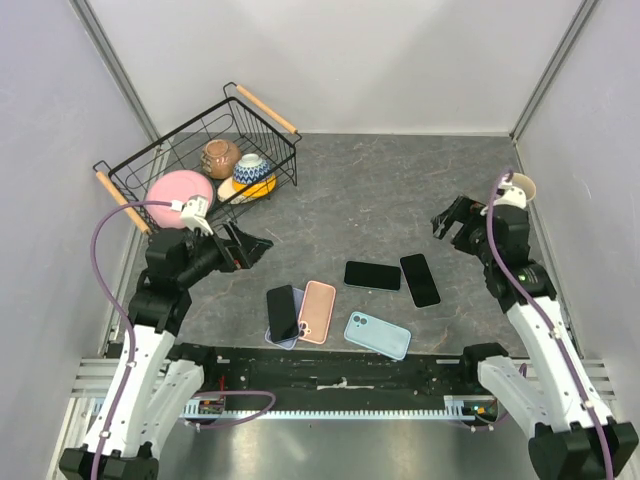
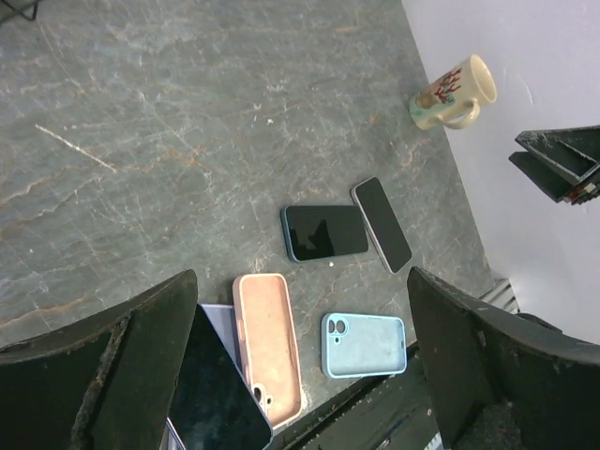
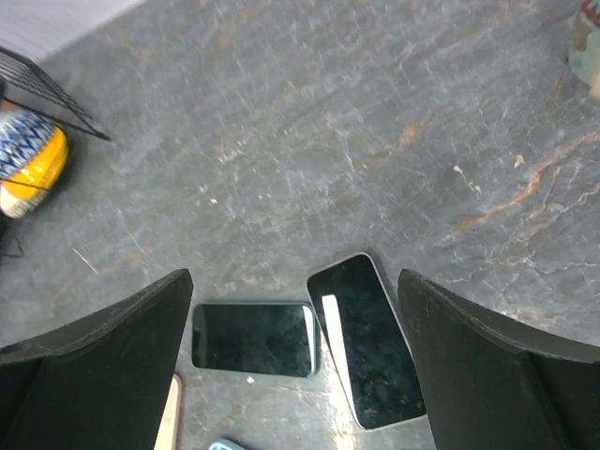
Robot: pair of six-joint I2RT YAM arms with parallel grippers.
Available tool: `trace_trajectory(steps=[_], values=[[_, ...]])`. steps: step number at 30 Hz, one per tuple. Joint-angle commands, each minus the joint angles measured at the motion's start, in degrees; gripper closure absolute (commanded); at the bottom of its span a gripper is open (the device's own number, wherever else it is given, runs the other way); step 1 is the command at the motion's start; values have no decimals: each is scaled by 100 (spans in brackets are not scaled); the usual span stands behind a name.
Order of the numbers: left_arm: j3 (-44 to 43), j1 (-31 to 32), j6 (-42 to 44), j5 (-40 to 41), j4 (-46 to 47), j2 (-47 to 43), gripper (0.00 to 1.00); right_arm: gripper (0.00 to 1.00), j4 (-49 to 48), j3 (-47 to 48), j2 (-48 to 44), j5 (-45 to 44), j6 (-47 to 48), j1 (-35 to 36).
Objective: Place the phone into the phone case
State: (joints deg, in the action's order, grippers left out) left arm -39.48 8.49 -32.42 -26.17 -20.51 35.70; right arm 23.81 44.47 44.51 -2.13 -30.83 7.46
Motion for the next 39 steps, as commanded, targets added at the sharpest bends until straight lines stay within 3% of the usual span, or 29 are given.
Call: trace_trajectory(steps=[1,4,8,12,15,20,25,32,39], values=[[108,3,17,-476,258,375,0,2,475,457,654,204,489,9],[11,91,26,-766,293,753,0,2,423,685,1216,660,665,18],[-401,608,192,-259,-205,1446,0,2,414,765,1560,916,824,80],[-1078,1810,473,629,-733,2430,1,2,405,739,1745,1065,929,386],[-1404,2339,527,956,-858,3248,2,2,370,651,1850,1127,1175,833],[-1448,2341,421,1096,-630,3531,0,2,282,616,2245,951,1395,1652],[-1606,1710,395,722,-735,3365,0,2,-296,624,2798,1162,1466,2443],[-1483,-564,799,-625,-1208,2644,0,3,-545,1449,4213,1514,2326,3620],[-1308,-1991,843,-2347,-1114,2459,0,18,-483,2443,5646,1716,2775,4377]])
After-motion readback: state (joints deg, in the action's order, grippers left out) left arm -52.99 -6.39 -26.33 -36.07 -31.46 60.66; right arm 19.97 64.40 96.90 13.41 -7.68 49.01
